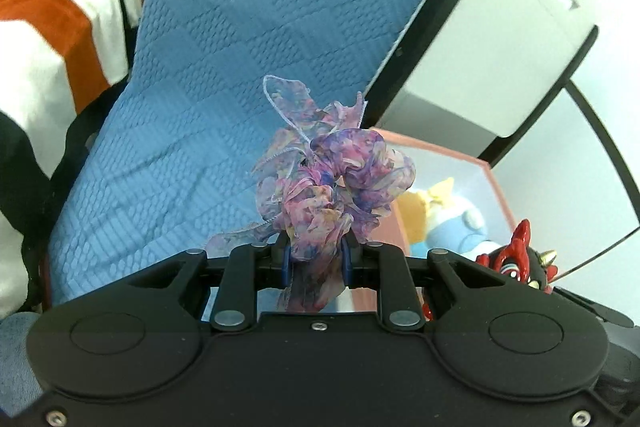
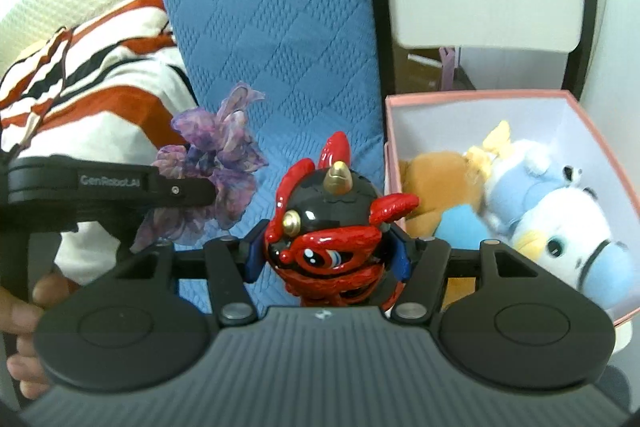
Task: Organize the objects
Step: 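Lift the lion and bow and carry both toward the pink box, then lower the lion and bow into the box and open both grippers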
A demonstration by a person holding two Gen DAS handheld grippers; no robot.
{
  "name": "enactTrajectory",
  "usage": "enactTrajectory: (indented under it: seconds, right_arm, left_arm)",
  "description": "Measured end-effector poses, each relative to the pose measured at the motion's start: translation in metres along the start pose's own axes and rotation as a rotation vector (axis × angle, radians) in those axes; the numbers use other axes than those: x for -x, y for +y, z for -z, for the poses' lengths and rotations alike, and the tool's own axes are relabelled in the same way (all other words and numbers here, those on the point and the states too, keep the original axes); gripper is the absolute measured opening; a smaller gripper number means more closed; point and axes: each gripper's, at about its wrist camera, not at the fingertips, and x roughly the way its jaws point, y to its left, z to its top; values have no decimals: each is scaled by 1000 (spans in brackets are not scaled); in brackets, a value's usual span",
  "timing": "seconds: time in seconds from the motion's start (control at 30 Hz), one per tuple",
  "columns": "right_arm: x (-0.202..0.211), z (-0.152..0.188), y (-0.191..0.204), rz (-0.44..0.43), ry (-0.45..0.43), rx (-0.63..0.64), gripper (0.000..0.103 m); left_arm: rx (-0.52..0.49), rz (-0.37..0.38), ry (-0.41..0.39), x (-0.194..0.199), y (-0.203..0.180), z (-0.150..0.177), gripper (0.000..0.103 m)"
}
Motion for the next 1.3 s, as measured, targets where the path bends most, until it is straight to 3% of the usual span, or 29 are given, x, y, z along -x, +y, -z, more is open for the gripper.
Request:
enactTrajectory:
  seconds: [0.3, 0.63, 0.97, 1.3]
  right_arm:
    - [33, -28, -21, 1, -80, 9, 62]
    - [50, -33, -74, 24, -106, -51, 62]
    - [26, -10, -138, 61, -5, -120, 62]
    - [-17, 31, -163, 55, 143, -180, 62]
  left_arm:
    - [-42, 33, -43, 20, -48, -19, 21]
    - [-77, 49, -21, 0, -105, -20, 21]
    - [-109, 48, 88, -67, -148, 4, 21]
    - [-143, 16, 228, -117, -162, 49, 21]
